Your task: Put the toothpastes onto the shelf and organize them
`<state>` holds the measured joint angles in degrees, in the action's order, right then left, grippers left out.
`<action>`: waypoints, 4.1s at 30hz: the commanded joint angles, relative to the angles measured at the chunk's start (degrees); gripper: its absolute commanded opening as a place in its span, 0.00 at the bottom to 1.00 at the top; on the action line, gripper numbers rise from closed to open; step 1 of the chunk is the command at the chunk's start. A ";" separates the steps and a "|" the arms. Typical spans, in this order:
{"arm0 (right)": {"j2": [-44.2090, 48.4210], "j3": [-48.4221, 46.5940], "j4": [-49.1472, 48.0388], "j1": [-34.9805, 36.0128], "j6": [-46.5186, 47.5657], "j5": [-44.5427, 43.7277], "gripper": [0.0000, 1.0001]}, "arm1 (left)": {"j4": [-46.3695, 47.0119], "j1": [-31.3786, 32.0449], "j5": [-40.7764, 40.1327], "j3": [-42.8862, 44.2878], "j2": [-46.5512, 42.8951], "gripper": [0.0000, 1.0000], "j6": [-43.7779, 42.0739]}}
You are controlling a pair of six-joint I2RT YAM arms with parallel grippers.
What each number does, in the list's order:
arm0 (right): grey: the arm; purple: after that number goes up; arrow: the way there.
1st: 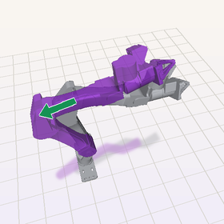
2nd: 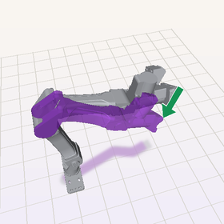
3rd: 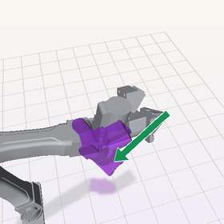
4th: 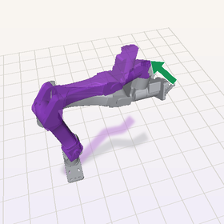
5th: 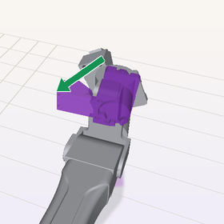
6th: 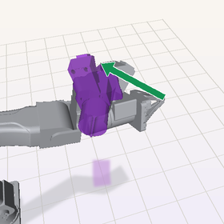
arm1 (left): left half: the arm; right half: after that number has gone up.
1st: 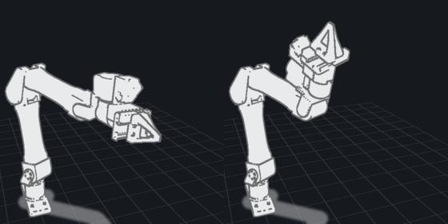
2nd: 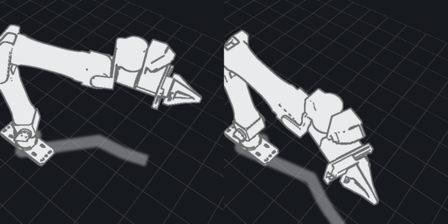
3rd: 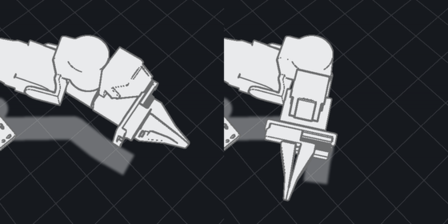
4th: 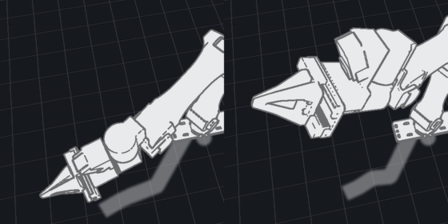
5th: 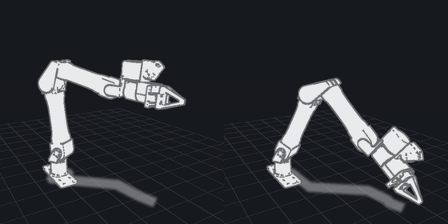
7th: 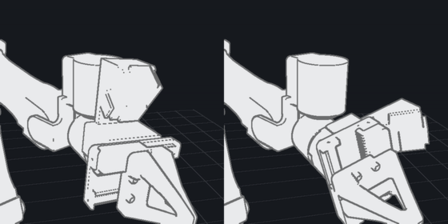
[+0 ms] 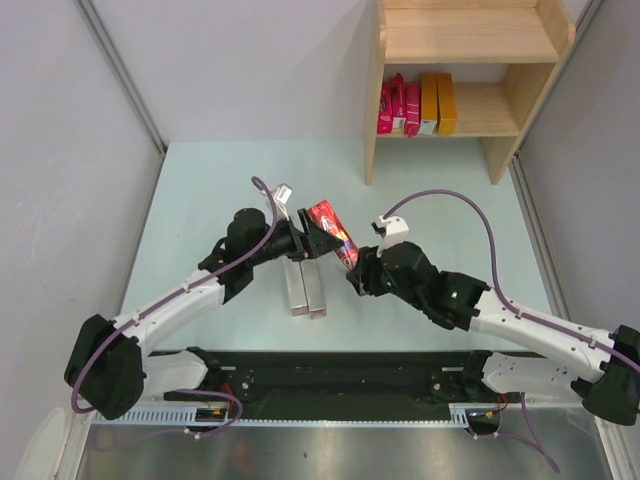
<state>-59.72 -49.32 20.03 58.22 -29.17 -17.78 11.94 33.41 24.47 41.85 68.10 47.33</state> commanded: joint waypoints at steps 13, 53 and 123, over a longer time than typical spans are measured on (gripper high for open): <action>1.89 -3.41 -2.89 3.83 0.78 -1.47 0.41 | 13.71 -2.82 -3.02 -7.92 -6.48 0.62 6.72; 5.50 8.16 -31.23 -21.29 -18.01 40.88 1.00 | 72.82 -24.79 22.90 -18.82 6.43 0.41 42.13; 4.52 16.80 -47.21 -20.68 -31.57 36.24 0.32 | -11.04 -21.98 3.67 -0.47 -14.56 1.00 -8.91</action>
<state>-58.98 -31.79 -29.74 38.98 -63.55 20.53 33.23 9.63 42.44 32.99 59.42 62.04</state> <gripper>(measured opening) 0.438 0.996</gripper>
